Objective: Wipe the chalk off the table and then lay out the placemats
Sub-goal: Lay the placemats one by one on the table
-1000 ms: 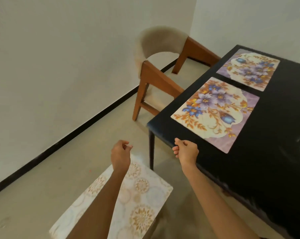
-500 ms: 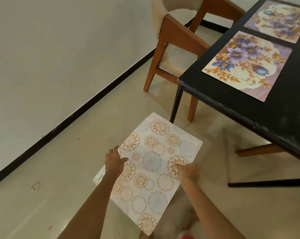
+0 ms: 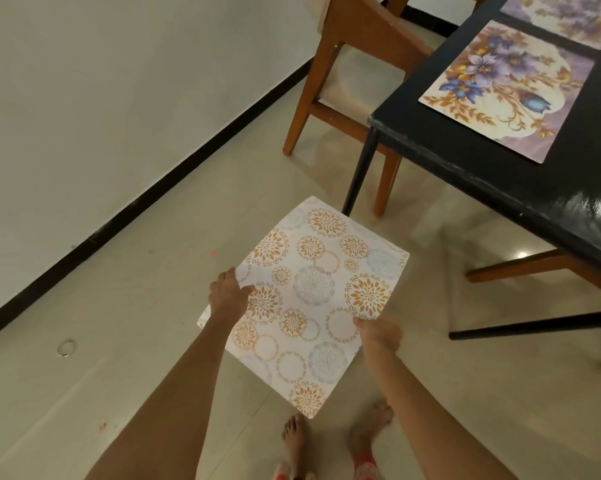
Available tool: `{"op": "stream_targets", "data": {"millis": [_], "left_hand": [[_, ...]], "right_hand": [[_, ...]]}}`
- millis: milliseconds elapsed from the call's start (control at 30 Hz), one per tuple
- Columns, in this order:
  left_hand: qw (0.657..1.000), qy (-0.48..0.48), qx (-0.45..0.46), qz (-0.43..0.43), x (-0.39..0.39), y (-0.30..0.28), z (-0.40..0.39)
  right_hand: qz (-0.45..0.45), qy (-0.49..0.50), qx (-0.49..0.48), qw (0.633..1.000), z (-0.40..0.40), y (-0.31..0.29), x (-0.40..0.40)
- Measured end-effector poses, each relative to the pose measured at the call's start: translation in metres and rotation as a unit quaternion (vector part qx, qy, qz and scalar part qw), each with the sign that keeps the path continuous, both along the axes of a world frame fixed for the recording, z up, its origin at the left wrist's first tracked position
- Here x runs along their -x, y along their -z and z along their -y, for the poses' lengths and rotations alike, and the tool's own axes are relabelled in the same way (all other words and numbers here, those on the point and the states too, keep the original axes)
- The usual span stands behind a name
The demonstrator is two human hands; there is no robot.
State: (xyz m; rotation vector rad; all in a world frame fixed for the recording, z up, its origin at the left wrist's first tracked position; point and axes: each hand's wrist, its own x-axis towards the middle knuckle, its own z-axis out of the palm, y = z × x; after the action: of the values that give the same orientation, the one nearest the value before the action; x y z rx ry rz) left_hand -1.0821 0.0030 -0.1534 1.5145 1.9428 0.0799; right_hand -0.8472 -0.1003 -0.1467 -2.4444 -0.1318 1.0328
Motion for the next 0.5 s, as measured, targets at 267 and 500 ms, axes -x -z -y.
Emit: {"op": "stream_targets", "data": {"millis": [267,500], "left_hand": [[0.999,0.005,-0.028,-0.034,0.005,-0.007,0.001],[0.999,-0.013,-0.045,-0.019,0.003,-0.014,-0.003]], "right_hand": [[0.033,0.003,0.006,0.999,0.008,-0.003,0.007],[0.043,-0.011,0.021,0.999,0.015,-0.005,0.002]]}}
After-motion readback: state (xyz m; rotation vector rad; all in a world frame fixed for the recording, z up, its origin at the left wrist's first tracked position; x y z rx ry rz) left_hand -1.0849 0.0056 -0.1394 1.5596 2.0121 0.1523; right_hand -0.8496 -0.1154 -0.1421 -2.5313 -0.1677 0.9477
